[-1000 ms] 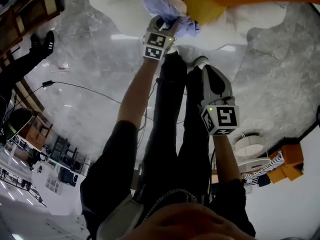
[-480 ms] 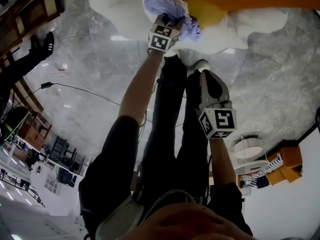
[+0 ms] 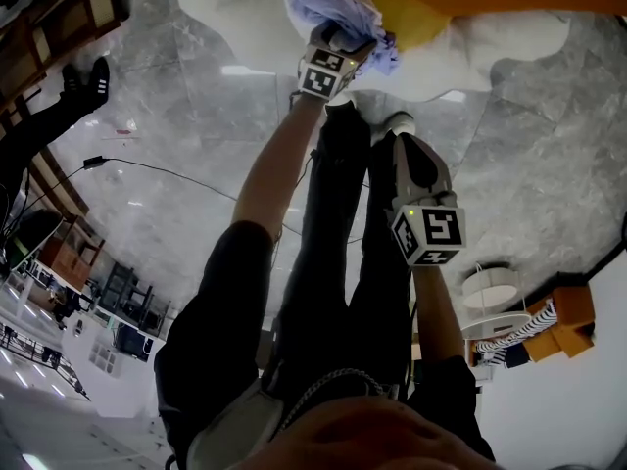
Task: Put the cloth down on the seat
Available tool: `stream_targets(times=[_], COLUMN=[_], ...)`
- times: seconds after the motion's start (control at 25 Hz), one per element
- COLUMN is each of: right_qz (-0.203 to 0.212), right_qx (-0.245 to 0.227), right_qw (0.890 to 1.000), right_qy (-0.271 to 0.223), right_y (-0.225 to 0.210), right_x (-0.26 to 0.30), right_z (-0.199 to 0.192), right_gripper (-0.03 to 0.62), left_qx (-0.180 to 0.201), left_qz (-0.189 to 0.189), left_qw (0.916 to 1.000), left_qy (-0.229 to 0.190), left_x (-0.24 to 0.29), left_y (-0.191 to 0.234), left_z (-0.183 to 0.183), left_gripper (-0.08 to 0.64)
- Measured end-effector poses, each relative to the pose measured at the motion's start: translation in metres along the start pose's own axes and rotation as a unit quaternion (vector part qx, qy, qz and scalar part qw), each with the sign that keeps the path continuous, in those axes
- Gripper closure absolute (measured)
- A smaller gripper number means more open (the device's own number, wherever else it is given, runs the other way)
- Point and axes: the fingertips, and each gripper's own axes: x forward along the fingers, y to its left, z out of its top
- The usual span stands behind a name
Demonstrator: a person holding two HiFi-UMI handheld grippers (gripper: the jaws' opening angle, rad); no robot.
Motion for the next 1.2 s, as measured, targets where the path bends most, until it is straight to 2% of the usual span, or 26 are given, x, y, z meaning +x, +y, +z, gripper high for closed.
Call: stream_targets(times=[0.12,0.24,0.4,0.48,0.52,0.56,0.72,0.96,1.2], right_qz=[-0.001,0.006,0.012,0.017,0.018,0.018,0.017,0.053,0.051], right_qx=[-0.001,-0.008,-0.046,-0.054,-0.055,-0.056,-0.051,-0.057,-0.045], right_qw=[1.0,1.0,0.999,0.998,0.998,0.998,0.996,0.988,0.983], right_qy=[0.0,0.004,-0.005,-0.014,-0.018,-0.025,-0.068,-0.131,-0.168], right_y=[0.007,0.02,0.041,0.055,0.06,0.064,0.09,0.137,0.155], right_x=[-0.006,-0.021,-0.047,-0.059,-0.066,-0.072,-0.104,-0.162,-0.22], right_z=[-0.001,-0.001,0.021,0.036,0.045,0.057,0.105,0.164,0.184], right_gripper=[0.601,0.601,0.601,0.601,0.601,0.601,0.601,0.601,0.601], left_qx=[0.028,0.037,0.062,0.06,0.057,0.054,0.039,0.025,0.016], left_qz=[0.003,0.011,0.017,0.029,0.04,0.051,0.069,0.057,0.081], left_qw=[0.9996,0.9993,0.9979,0.9973,0.9966,0.9956,0.9927,0.992,0.9869], left_qy=[-0.004,0.0,-0.011,-0.031,-0.044,-0.058,-0.09,-0.109,-0.139], left_x=[-0.019,-0.043,-0.081,-0.113,-0.129,-0.142,-0.197,-0.267,-0.339], left_y=[-0.012,-0.028,-0.053,-0.058,-0.059,-0.061,-0.079,-0.13,-0.179], left_z=[-0.001,-0.006,0.019,0.039,0.052,0.068,0.125,0.177,0.219], left_gripper=[0.207,0.22,0.357,0.445,0.523,0.549,0.551,0.551,0.549])
